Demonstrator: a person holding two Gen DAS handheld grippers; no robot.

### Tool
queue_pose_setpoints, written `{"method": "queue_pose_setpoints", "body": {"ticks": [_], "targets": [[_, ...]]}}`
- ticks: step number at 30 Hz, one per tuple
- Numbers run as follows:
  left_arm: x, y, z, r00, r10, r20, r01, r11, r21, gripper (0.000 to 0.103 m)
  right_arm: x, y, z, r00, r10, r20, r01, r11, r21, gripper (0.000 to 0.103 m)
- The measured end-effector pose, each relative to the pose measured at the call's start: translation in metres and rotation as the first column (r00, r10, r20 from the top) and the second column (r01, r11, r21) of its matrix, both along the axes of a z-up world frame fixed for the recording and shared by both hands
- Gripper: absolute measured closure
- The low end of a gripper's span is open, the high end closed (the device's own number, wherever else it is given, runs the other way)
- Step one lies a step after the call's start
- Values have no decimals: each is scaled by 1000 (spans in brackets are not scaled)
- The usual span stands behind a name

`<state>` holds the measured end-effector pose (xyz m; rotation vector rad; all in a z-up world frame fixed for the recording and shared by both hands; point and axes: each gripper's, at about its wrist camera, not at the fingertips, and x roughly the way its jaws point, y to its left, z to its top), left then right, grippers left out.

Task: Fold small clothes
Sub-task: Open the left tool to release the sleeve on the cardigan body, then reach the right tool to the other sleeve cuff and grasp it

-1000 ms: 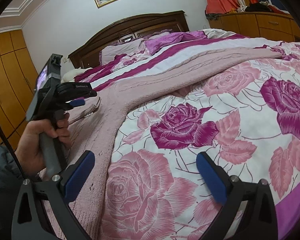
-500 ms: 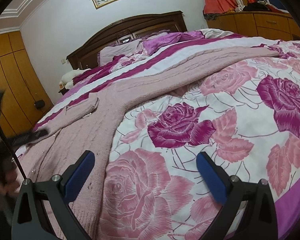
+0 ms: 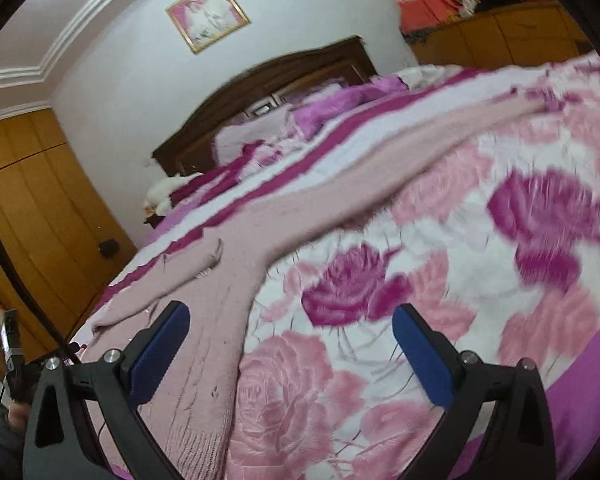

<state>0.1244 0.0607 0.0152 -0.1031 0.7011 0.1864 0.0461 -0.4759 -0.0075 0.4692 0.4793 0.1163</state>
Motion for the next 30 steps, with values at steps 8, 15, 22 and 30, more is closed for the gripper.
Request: {"method": "queue_pose_setpoints", "body": {"ticks": [8,15,22,30], "targets": [[0,20,-19,997,55,-47,-56,998,-18,73,21,-81,46,998,-38,56,42,996,-83,0],[5,26,-29,995,77,-66,-78,997,-18,73,85,-184,52,974,-183,-130,169,979,-112,0],[11,28,-37,992,85,-91,-86,996,-1,73,109,-259,18,949,-244,-198,267,959,97,0],[15,28,-39,992,78,-99,-78,997,5,73,152,-304,-10,949,-282,-141,311,914,261,0]]}}
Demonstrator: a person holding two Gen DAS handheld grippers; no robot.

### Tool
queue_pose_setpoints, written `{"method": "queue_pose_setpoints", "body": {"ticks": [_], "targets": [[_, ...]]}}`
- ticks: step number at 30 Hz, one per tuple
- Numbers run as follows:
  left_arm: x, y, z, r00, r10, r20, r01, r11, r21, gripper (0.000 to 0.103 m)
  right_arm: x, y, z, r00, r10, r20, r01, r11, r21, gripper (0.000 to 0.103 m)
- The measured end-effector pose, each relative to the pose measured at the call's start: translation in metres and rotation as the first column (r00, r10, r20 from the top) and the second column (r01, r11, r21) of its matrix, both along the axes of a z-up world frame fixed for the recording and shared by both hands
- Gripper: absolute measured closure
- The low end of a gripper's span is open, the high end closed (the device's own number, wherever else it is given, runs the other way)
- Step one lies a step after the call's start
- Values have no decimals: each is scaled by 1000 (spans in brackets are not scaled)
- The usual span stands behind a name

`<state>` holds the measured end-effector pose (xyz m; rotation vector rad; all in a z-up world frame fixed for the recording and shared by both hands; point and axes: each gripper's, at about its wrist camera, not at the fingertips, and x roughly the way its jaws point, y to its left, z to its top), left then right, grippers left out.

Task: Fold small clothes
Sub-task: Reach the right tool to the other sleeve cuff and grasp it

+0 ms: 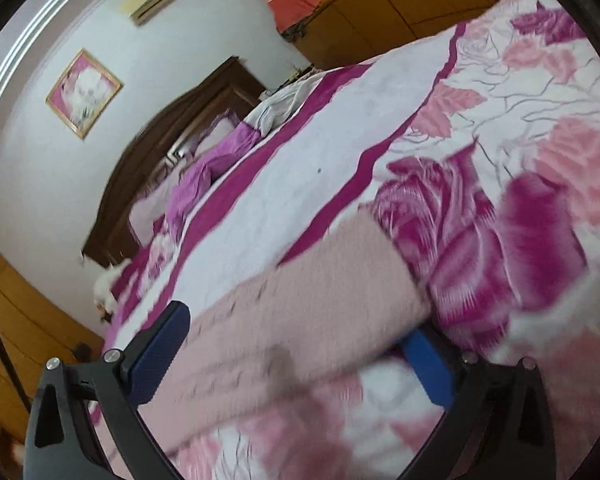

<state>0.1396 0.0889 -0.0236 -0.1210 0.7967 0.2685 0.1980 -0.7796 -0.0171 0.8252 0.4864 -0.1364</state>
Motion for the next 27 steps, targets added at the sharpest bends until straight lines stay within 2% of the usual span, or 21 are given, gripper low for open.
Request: {"method": "queue_pose_setpoints", "body": {"ticks": [2,4,8,10,12,17,20,22,23,24,27], "targets": [[0,-1,0,1000,5,-4,-5,1000,-1,73,8,-4,-5,1000,-8,9,8,1000,16,0],[1,-1,0,1000,6,-8,-6,1000,-7,73,11,3,-8,1000,-11,17,11,1000,-8,0],[-2,-3,0,1000,-2,-4,2,1000,-1,73,3,11,-9,997,23,69,-23,1000,-12,0],[-2,-2,0,1000,-4,-4,4,1000,0,73,-3,9,-10,995,19,99,-20,1000,6,8],[-2,-2,-1,1000,-1,-1,1,1000,-7,73,-5,6,-13,996,-25,85,24,1000,10,16],[-3,-1,-3,1000,6,15,-5,1000,-24,73,-5,6,-11,995,-78,69,79,997,-9,24],[-2,-4,-3,1000,1,13,-1,1000,-10,73,-12,-3,-15,990,-116,76,113,993,32,41],[-2,-4,-3,1000,-3,14,4,1000,-13,73,-16,-11,-19,988,-146,57,142,987,74,68],[-2,-3,-3,1000,-4,15,4,1000,-19,73,-17,-14,-21,986,-160,40,156,984,83,76],[-2,-2,-3,1000,-4,14,4,1000,-25,73,-17,-15,-22,984,-180,7,178,980,85,91],[-2,2,-3,1000,6,10,-5,998,-66,68,-15,-12,-17,985,-173,-6,173,983,56,95]]}}
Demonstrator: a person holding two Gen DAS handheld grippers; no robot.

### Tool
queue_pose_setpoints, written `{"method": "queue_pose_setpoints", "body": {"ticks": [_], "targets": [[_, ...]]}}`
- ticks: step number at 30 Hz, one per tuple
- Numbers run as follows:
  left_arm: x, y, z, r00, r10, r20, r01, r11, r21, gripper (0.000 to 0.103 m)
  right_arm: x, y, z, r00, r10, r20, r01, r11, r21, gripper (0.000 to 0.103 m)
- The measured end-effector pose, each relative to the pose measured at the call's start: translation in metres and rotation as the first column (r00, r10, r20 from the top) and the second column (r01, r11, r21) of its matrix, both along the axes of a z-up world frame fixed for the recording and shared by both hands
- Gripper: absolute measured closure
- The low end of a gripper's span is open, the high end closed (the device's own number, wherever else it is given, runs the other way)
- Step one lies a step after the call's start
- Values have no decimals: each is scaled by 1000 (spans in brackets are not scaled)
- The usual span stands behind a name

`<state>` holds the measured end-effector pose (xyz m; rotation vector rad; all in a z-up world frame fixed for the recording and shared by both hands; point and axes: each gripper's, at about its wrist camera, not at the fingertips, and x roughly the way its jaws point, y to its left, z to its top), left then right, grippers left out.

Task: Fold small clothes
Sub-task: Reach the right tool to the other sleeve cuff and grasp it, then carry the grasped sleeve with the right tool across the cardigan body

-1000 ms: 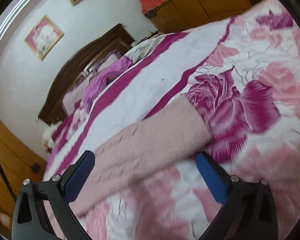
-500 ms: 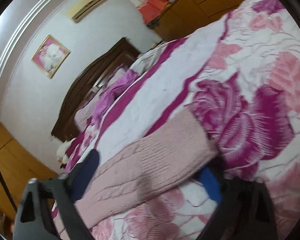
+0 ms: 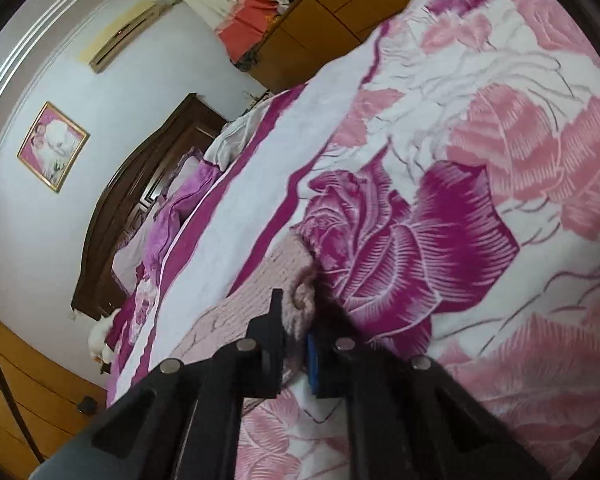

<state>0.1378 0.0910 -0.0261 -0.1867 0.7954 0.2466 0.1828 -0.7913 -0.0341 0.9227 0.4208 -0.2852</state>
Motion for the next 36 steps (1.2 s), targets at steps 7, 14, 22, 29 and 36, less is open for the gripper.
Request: {"method": "queue_pose_setpoints", "body": {"ticks": [7,14,22,29,36], "targets": [[1,1,1,1000,6,-18,-7,999,-44,66,24,42,53,995,87,-56,-97,977,-193,96],[4,-6,6,999,-34,19,34,999,-15,66,78,169,105,946,202,-254,-305,824,-478,96],[4,-18,35,975,-134,176,110,984,141,66,121,333,128,881,336,-334,-473,623,-623,96],[35,5,40,977,-152,152,149,988,30,66,128,446,108,833,413,-367,-548,528,-649,96],[33,29,49,970,-138,200,126,989,73,66,135,516,67,794,455,-403,-603,504,-618,96]]}}
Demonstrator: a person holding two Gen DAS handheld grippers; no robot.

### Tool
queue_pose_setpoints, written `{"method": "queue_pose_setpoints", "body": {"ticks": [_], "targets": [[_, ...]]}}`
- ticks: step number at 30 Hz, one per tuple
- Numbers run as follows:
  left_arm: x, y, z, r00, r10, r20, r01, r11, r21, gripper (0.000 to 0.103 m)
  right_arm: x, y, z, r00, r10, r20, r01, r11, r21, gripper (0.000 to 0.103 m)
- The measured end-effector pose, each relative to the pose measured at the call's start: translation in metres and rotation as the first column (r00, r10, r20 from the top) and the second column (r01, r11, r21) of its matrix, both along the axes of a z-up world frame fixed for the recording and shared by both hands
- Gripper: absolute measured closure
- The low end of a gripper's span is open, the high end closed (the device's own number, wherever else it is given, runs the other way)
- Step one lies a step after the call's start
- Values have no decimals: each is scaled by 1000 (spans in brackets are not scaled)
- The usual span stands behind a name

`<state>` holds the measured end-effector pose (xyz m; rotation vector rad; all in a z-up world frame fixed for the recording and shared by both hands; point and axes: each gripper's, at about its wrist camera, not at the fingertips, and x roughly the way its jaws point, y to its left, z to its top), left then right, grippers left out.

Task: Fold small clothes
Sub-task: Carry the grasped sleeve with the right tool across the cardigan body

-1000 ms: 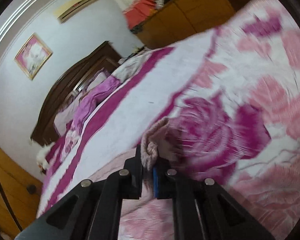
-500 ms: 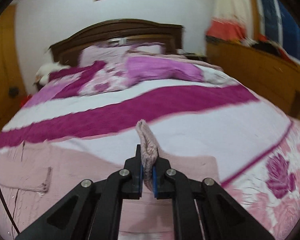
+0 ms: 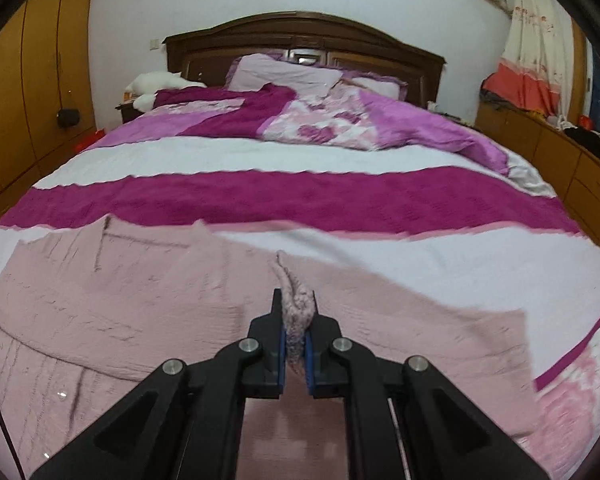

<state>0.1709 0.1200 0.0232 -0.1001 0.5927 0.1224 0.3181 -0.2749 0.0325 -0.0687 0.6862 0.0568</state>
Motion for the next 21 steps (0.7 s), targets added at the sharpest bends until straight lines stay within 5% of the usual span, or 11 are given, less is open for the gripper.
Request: {"method": "queue_pose_setpoints", "body": {"ticks": [10,21], "targets": [[20,41,-31,980,100,-173,-111,992,-58,66,-3,71,-7,997,82,14,-82,994,67,96],[25,29,-32,980,59,-189,-66,997,-30,66,-10,157,4,977,209,48,-213,968,132,96]]}}
